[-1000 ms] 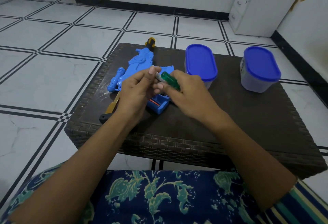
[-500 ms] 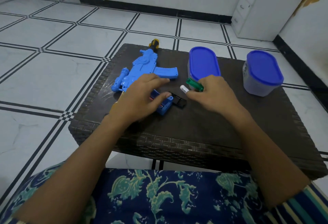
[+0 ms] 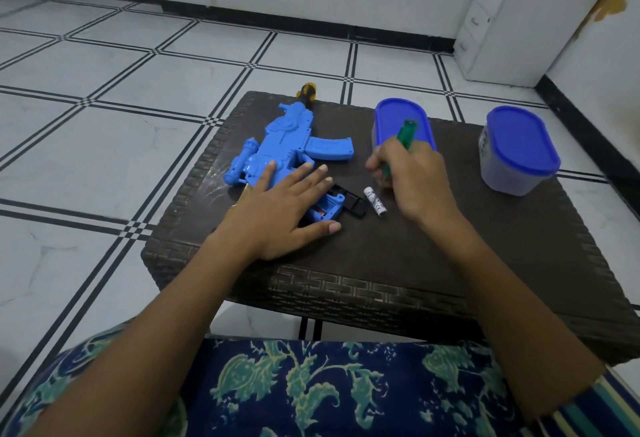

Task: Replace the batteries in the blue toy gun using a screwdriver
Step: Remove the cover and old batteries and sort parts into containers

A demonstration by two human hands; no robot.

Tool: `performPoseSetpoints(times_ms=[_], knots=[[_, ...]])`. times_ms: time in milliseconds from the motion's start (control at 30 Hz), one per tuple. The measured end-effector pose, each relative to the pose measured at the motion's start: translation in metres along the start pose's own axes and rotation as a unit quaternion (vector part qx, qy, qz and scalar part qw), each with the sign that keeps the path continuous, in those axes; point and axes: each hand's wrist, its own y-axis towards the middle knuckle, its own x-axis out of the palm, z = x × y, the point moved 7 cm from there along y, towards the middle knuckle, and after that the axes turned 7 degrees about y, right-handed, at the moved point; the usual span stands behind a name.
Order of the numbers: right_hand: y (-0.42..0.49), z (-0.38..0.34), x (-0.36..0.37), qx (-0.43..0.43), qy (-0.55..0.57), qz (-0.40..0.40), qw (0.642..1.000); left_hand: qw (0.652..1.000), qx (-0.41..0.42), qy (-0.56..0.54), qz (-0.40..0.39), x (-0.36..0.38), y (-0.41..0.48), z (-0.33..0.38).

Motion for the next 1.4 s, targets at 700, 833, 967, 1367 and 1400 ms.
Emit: performPoseSetpoints(times_ms=[700,833,967,1367,1400], knots=[[-0.005,-0.004,0.028,-0.041,0.086,-0.027,0.995,1.000,0.010,0.012,-0.003,0.002,0.003,0.004],[-0.004,-0.001,0.030,-0.018,0.093,-0.038,0.995,1.000,0.012,0.007,0.000,0.002,0.003,0.005],[-0.006,-0.005,0.035,-0.044,0.076,-0.041,0.995,1.000,0.010,0.000,0.006,0.000,0.003,0.005],[-0.010,-0.011,0.037,-0.087,0.065,-0.029,0.994,1.000,0.010,-0.006,0.012,0.000,0.003,0.004],[-0.010,-0.014,0.038,-0.101,0.060,-0.031,0.993,1.000,0.011,-0.008,0.013,0.000,0.003,0.004]])
